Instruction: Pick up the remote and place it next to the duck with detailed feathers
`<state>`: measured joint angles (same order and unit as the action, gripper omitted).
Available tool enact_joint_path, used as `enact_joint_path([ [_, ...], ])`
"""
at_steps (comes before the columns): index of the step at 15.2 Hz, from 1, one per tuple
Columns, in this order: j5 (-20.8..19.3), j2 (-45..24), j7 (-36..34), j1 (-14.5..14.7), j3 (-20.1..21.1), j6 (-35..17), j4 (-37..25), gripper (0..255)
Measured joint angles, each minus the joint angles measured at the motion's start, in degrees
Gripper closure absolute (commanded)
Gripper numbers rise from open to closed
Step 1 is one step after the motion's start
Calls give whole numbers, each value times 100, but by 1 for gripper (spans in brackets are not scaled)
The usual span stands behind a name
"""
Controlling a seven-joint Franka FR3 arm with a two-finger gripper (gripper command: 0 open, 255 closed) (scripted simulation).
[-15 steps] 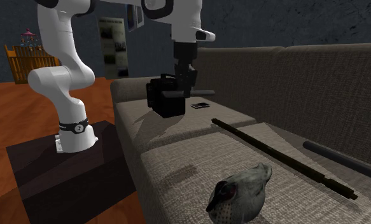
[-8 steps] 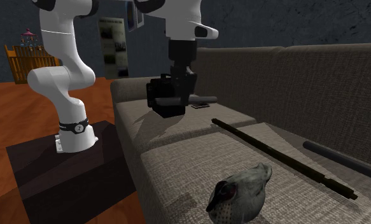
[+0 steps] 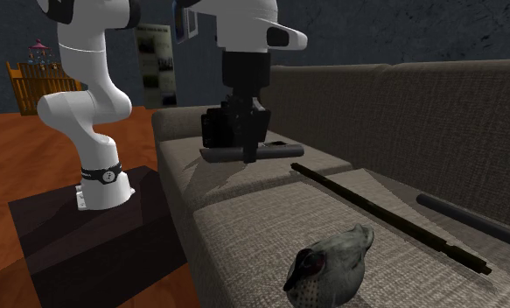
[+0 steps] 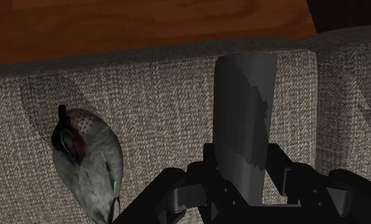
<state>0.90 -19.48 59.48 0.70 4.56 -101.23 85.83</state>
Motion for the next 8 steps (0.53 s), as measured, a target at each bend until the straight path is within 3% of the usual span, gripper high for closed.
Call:
enact_joint_path([
  [8,-7,-184,99,-53,-33,-500,324,255],
])
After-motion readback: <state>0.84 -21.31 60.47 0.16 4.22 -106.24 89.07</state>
